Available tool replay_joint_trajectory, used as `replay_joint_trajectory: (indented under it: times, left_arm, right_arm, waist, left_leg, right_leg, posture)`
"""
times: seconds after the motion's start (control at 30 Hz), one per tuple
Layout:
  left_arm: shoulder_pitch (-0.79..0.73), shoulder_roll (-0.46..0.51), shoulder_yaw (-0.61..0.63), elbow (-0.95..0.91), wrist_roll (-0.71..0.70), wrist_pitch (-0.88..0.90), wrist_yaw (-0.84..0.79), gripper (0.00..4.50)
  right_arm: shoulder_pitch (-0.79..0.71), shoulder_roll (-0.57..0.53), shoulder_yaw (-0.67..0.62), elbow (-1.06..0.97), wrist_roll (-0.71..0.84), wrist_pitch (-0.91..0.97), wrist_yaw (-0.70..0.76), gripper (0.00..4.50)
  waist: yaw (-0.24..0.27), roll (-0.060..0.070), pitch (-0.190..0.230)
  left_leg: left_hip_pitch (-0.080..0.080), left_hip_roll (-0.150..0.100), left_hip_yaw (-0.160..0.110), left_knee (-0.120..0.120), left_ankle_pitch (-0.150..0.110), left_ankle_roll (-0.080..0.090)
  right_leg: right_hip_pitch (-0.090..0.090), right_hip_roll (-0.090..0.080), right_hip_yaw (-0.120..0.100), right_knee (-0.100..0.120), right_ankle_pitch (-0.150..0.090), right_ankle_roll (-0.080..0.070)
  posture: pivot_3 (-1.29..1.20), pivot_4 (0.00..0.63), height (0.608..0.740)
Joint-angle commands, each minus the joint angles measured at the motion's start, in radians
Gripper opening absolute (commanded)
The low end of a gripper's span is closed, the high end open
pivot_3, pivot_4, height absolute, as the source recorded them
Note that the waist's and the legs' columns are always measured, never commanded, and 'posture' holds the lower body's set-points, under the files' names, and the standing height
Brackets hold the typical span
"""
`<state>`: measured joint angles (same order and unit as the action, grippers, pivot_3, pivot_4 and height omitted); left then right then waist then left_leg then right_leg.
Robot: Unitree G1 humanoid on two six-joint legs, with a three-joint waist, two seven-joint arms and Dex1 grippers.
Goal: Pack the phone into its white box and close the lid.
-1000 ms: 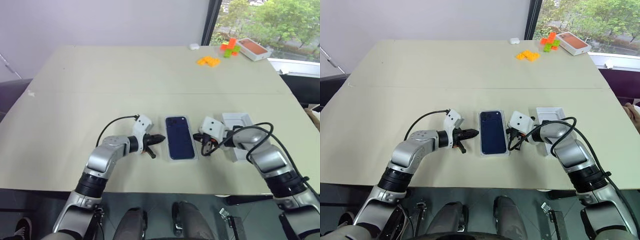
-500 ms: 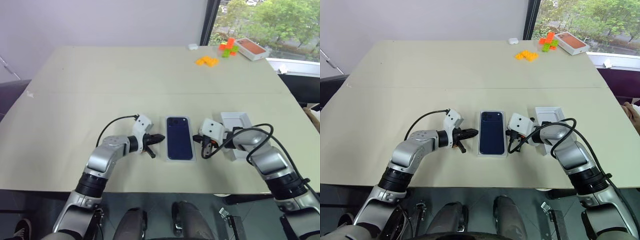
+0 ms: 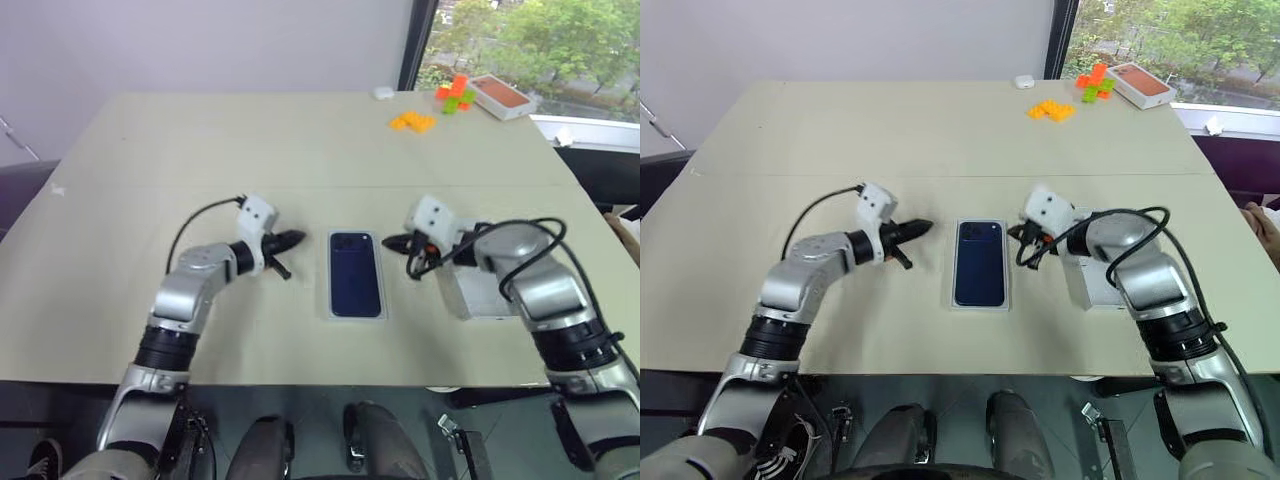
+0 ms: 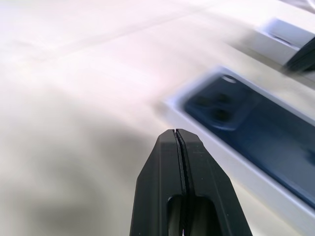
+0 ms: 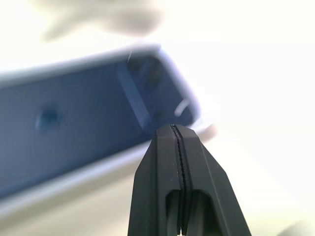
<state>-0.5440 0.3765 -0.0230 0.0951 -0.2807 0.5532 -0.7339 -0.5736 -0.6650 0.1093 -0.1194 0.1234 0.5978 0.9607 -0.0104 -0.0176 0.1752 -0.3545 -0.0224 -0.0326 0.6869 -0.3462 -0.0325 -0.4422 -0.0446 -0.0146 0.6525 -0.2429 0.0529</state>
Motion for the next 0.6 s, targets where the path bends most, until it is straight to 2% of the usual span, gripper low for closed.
replay_joint_trajectory:
  times: [0.03, 0.1, 0.27, 0.33, 0.6]
  left_arm:
    - [0.009, 0.031, 0.03, -0.043, -0.048, -0.019, -0.053, 0.28]
    - [0.034, 0.072, 0.054, -0.092, -0.096, 0.007, -0.106, 0.88]
    - [0.12, 0.169, 0.108, -0.173, -0.18, -0.019, -0.222, 3.47]
    - [0.135, 0.184, 0.116, -0.183, -0.198, -0.01, -0.234, 4.45]
    - [0.195, 0.206, 0.146, -0.211, -0.194, -0.114, -0.241, 4.48]
  right_arm:
    - [0.001, -0.002, -0.041, -0.041, 0.052, 0.093, -0.022, 0.25]
    - [0.001, -0.03, -0.052, -0.033, 0.036, 0.147, -0.057, 0.87]
    - [-0.032, -0.039, -0.113, -0.087, 0.067, 0.37, -0.16, 3.35]
    - [-0.026, -0.049, -0.113, -0.112, 0.076, 0.401, -0.17, 4.38]
    - [0.064, -0.141, -0.137, -0.171, 0.058, 0.547, -0.268, 4.45]
  waist:
    - [0.003, 0.0, 0.0]
    - [0.003, 0.0, 0.0]
    - [0.0, 0.0, 0.0]
    - [0.0, 0.0, 0.0]
    - [0.006, 0.0, 0.0]
  left_leg:
    - [-0.001, 0.0, 0.0, 0.0, 0.0, 0.0]
    - [-0.002, -0.001, 0.0, 0.0, 0.0, 0.0]
    - [-0.003, -0.001, 0.0, 0.0, -0.001, 0.001]
    - [-0.002, 0.0, 0.0, -0.001, 0.0, 0.001]
    - [-0.002, 0.0, 0.0, -0.001, -0.003, 0.006]
  right_leg:
    - [0.0, 0.0, 0.0, -0.001, 0.0, 0.0]
    - [0.0, -0.001, 0.0, -0.002, 0.0, 0.0]
    - [-0.001, -0.002, 0.0, -0.003, 0.0, 0.0]
    - [-0.001, -0.001, 0.0, -0.003, 0.0, 0.0]
    - [-0.001, -0.001, 0.0, -0.002, 0.0, 0.0]
  posture:
    - [0.0, 0.15, 0.74]
    - [0.0, 0.15, 0.74]
    - [0.0, 0.15, 0.74]
    - [0.0, 0.15, 0.74]
    - [0.0, 0.15, 0.74]
